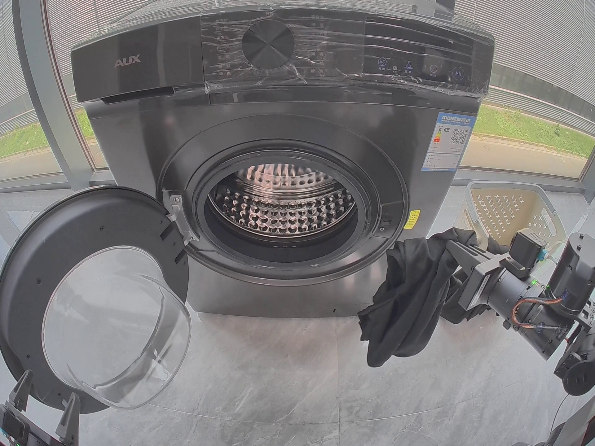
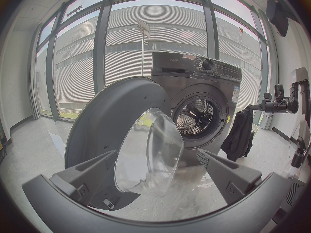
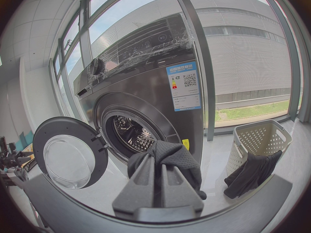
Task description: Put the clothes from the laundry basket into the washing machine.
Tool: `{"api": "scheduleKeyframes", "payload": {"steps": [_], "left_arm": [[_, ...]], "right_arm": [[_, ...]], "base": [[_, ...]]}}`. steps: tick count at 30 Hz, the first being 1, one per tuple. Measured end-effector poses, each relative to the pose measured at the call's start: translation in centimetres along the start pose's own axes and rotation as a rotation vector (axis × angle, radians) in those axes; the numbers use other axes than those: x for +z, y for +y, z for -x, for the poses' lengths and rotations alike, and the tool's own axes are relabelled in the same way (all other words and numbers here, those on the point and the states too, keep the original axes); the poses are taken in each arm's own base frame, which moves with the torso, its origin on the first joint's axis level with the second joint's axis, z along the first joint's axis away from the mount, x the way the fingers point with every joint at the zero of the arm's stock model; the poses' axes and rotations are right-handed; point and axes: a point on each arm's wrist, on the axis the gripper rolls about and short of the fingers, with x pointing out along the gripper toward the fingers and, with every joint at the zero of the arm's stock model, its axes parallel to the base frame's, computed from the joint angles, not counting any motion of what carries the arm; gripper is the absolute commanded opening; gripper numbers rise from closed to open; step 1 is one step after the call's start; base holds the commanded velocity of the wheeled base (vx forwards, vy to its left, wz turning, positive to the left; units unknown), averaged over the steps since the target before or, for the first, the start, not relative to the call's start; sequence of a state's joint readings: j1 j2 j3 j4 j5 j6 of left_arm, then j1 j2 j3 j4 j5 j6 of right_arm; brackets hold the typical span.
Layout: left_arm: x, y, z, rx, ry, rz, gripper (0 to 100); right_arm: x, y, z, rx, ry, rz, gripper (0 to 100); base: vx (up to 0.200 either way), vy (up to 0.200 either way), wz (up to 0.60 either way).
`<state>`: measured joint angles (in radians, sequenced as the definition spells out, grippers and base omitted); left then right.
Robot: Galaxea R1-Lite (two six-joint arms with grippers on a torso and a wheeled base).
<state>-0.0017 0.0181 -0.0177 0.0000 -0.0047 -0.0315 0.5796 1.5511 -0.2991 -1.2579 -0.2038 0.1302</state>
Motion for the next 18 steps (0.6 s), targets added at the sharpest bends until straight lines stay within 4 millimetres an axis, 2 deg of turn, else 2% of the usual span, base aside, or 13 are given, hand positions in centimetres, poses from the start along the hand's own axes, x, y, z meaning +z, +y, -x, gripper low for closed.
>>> {"api": "scheduleKeyframes", "payload": {"steps": [18], "left_arm": [[0.00, 0.00, 0.00, 0.000, 0.000, -0.001, 100]], "right_arm": [[-0.80, 0.49, 0.61, 0.031, 0.036, 0.005, 0]], "base": [[0.000, 0.000, 0.00]]}}
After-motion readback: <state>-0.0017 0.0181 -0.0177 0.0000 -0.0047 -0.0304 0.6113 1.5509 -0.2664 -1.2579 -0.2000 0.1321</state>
